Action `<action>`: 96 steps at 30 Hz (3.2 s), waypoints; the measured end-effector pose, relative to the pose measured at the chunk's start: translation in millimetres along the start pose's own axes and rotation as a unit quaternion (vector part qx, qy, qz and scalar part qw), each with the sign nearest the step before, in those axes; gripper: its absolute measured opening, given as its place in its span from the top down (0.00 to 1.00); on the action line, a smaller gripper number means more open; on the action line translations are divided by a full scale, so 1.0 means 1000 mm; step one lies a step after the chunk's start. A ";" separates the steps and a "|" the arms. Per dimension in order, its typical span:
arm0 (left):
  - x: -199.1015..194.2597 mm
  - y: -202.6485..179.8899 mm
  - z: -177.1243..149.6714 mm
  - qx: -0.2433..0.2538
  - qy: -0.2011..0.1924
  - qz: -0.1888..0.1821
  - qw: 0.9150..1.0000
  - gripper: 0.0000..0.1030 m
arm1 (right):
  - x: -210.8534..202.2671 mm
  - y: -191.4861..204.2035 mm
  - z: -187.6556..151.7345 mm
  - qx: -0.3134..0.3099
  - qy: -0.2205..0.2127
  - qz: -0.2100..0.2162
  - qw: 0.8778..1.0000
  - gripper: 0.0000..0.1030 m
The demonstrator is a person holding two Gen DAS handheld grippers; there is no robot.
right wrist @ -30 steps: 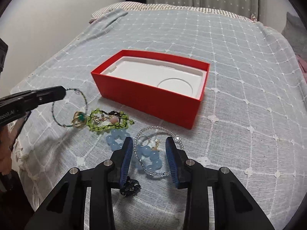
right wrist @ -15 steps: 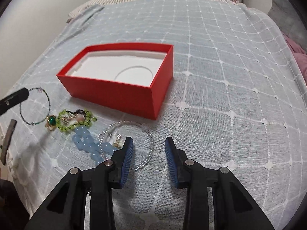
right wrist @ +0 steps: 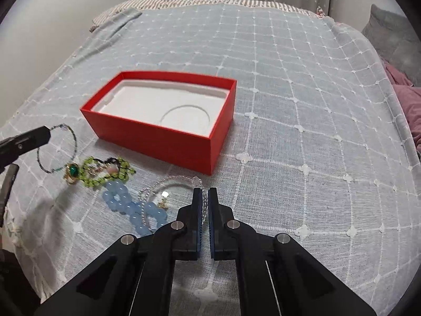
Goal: Organize jewelry
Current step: 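Close the right tool on the clear crystal bracelet while the left tool lifts its bracelet, then lower both bracelets into the red box and open both tools, then close the left tool on the gold ring while the right tool grasps the black flower clip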
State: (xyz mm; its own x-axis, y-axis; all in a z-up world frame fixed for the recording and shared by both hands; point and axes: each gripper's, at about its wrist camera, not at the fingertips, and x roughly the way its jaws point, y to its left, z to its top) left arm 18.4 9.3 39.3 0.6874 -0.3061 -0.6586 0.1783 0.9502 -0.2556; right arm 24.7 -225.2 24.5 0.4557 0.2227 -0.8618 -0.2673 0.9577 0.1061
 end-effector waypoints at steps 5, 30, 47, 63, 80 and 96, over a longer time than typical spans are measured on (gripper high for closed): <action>-0.008 -0.002 0.010 -0.007 -0.015 -0.012 1.000 1.00 | -0.031 0.009 0.008 -0.002 -0.035 0.007 0.999 0.97; 0.073 -0.024 0.064 -0.085 -0.001 -0.119 0.989 1.00 | -0.062 -0.011 0.061 0.069 -0.101 -0.003 0.992 0.97; 0.101 0.013 0.053 -0.089 0.029 -0.006 0.996 1.00 | -0.009 0.017 0.100 0.069 -0.085 0.083 0.991 0.96; 0.099 0.003 0.054 -0.058 0.025 0.035 0.997 0.99 | 0.033 -0.002 0.085 0.043 -0.046 -0.002 0.998 0.95; 0.046 -0.013 0.042 -0.005 0.025 0.050 0.998 0.38 | -0.023 -0.001 0.065 0.047 -0.051 0.010 0.998 0.54; 0.024 0.004 -0.004 -0.009 0.065 0.073 0.995 0.07 | -0.028 0.009 0.014 0.018 0.004 -0.012 1.000 0.36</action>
State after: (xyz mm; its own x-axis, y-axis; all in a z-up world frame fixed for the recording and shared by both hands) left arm 32.9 5.1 20.0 0.6080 -0.1702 -0.7755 0.0690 0.9844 -0.1620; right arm 21.3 -220.8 56.9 0.4543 0.1989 -0.8683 -0.2265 0.9685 0.1033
